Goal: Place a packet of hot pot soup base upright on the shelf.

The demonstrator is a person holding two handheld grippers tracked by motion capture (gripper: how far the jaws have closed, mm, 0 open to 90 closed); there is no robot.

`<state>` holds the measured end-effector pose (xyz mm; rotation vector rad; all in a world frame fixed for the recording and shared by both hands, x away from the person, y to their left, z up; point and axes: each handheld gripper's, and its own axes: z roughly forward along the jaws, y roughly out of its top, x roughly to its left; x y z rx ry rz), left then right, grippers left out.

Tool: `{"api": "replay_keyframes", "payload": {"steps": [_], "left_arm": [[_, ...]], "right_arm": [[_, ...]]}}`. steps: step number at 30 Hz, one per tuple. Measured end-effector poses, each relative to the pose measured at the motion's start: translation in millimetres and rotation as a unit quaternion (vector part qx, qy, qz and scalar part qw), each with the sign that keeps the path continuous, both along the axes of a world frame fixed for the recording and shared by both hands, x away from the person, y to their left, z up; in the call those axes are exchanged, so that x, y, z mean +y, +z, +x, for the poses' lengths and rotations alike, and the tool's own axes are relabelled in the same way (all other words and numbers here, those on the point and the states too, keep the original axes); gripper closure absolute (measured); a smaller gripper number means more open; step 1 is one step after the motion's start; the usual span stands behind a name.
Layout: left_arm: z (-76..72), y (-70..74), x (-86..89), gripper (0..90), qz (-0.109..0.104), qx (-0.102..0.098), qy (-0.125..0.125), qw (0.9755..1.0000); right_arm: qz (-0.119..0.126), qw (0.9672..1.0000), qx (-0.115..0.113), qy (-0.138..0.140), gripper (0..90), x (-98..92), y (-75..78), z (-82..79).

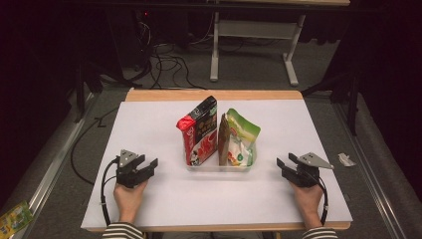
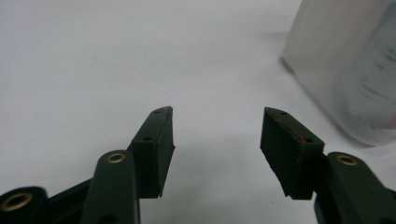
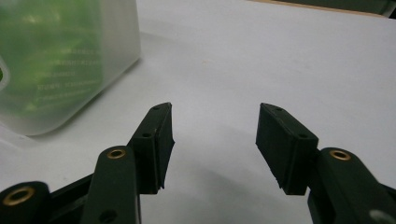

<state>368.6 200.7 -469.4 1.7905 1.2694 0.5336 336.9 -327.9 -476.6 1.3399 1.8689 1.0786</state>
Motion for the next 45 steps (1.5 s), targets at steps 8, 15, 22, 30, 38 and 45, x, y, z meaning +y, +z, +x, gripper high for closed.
{"api": "replay_keyframes", "payload": {"steps": [8,15,22,30,38,45], "left_arm": [[4.5,-4.7,-1.2,44.4,0.004,-0.004,0.008,0.9999],[6.2,-8.0,-0.9,44.2,0.008,-0.008,0.019,0.9998],[7.3,-13.5,1.0,44.0,0.007,-0.008,0.029,0.9995],[7.0,-14.1,-0.5,43.5,0.015,-0.009,0.030,0.9994],[5.6,-14.5,-3.5,40.8,0.035,-0.019,0.028,0.9988],[5.2,-14.6,-3.9,39.9,0.037,-0.021,0.026,0.9988]], "right_arm": [[0.001,1.0000,0.000,0.000,46.3,-0.1,-0.1,-0.1],[0.002,1.0000,0.000,-0.001,46.3,-0.3,-0.1,-0.1],[0.003,1.0000,0.000,-0.002,46.3,-0.2,-0.1,-0.2],[0.002,1.0000,0.001,-0.001,46.4,-0.2,0.0,0.0],[0.001,1.0000,0.002,-0.002,46.3,0.1,-0.1,0.0],[0.001,1.0000,0.001,-0.002,46.3,0.1,-0.1,0.0]]}}
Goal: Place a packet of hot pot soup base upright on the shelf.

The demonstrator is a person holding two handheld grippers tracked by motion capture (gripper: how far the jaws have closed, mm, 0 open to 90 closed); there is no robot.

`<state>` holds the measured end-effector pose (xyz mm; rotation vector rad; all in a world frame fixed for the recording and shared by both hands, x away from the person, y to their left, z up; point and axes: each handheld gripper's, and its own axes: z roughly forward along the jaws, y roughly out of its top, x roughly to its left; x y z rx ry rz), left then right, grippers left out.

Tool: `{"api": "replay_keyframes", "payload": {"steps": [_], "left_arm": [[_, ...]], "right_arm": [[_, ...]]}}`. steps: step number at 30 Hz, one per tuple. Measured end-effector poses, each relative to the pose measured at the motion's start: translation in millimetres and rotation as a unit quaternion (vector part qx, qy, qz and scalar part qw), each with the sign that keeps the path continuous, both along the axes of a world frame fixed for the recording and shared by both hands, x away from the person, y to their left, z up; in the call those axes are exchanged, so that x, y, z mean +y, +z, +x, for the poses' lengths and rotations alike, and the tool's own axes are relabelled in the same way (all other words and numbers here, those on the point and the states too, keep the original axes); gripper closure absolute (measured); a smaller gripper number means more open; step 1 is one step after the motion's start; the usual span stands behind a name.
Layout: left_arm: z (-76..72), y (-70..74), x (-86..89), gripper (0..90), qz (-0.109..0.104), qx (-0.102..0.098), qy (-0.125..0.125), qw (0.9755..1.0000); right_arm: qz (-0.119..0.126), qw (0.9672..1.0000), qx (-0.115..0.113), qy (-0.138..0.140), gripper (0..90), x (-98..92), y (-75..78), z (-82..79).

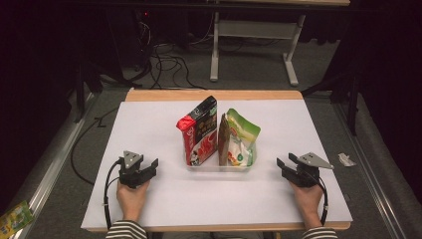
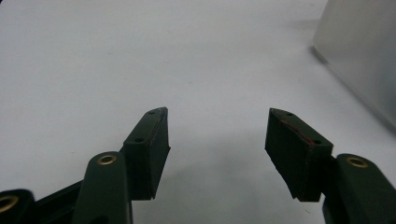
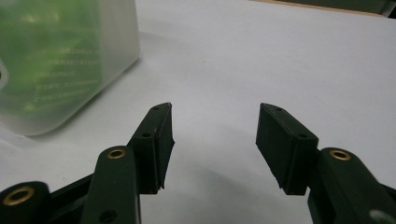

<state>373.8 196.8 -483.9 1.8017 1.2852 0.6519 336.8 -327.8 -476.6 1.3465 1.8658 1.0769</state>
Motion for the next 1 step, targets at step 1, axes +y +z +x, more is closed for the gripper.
{"api": "replay_keyframes", "payload": {"steps": [1], "left_arm": [[-0.1,0.0,0.0,39.9,0.001,0.000,0.000,1.0000]], "right_arm": [[0.001,1.0000,0.000,0.000,46.3,-0.1,0.0,0.0]]}}
